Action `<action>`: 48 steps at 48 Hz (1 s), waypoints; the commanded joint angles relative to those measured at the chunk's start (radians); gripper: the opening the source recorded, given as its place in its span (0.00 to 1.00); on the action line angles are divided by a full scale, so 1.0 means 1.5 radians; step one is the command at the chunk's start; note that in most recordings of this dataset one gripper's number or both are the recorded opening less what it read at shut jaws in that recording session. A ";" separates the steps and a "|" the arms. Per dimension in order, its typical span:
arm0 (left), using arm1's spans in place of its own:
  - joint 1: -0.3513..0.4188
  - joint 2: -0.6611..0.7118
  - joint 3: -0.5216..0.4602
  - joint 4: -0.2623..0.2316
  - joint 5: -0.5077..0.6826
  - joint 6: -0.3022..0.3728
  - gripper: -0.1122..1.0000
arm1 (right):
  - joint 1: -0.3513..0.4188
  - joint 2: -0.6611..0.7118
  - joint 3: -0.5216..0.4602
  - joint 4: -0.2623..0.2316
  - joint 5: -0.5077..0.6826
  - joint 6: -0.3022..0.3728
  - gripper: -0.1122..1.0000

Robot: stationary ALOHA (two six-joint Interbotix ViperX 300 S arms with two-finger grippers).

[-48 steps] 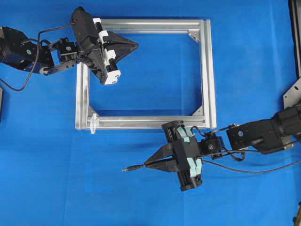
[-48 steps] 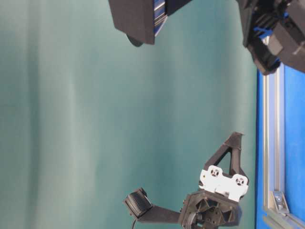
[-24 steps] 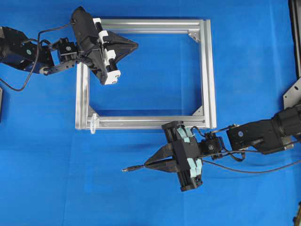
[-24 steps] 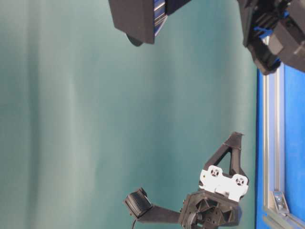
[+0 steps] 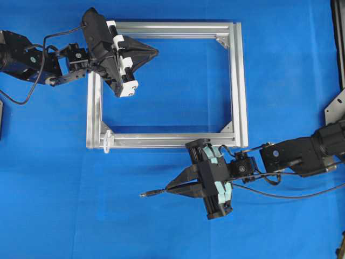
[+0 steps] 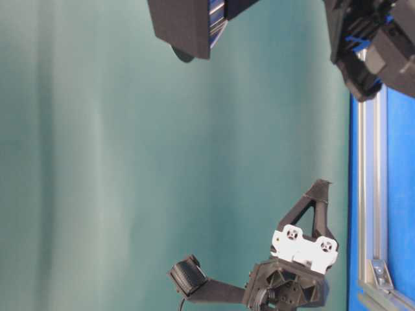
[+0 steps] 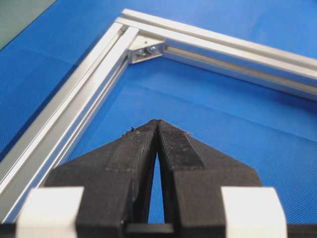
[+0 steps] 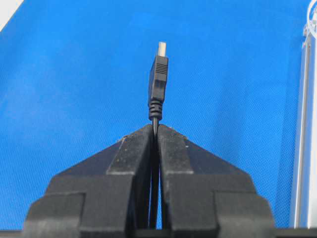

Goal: Insert the wire through the string loop located on the left side.
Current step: 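Move the right gripper left along the frame toward the white zip-tie loop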

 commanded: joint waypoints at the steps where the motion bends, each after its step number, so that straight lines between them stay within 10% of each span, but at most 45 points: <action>1: 0.000 -0.019 -0.009 0.002 -0.003 0.000 0.10 | -0.011 -0.030 -0.001 -0.001 -0.003 -0.001 0.10; 48: 0.000 -0.018 -0.012 0.004 -0.003 0.000 0.10 | -0.147 -0.052 0.017 -0.013 0.022 -0.025 0.10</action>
